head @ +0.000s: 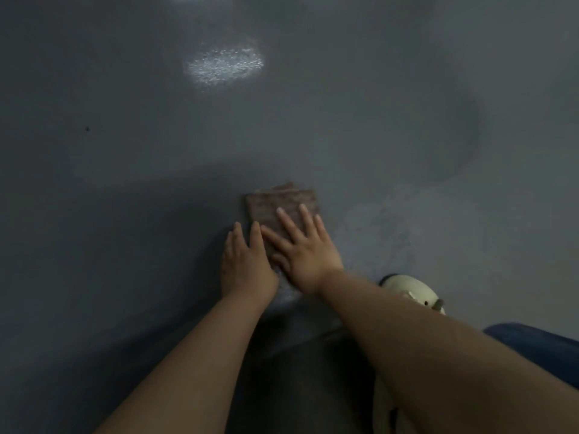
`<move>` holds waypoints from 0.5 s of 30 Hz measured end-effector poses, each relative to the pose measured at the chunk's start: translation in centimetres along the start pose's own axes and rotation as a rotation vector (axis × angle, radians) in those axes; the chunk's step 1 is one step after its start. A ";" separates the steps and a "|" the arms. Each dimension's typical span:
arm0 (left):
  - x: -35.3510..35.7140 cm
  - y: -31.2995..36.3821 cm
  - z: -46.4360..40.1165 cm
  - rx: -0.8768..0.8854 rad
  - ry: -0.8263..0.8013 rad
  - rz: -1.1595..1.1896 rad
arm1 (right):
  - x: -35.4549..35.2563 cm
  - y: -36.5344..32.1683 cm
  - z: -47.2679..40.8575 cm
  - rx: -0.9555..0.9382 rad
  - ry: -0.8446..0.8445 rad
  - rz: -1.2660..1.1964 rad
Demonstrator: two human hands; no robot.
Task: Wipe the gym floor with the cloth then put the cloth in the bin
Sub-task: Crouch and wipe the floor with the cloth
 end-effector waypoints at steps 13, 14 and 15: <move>4.4 5.8 -1.2 0.107 -0.118 -0.306 | -0.8 7.2 2.6 0.531 0.058 -0.221; 4.5 6.0 -1.2 0.111 -0.139 -0.325 | -1.0 7.8 2.0 0.512 0.055 -0.226; 4.5 6.0 -1.2 0.113 -0.159 -0.341 | -0.9 8.4 1.5 0.497 0.041 -0.223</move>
Point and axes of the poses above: each hand's wrist, its own z-axis away from the middle knuckle, its own x-axis out of the palm, y = z × x, the point moved 9 cm from there along -z, towards the middle knuckle, and after that the axes turned 10 degrees about y, right-handed, at the moved point
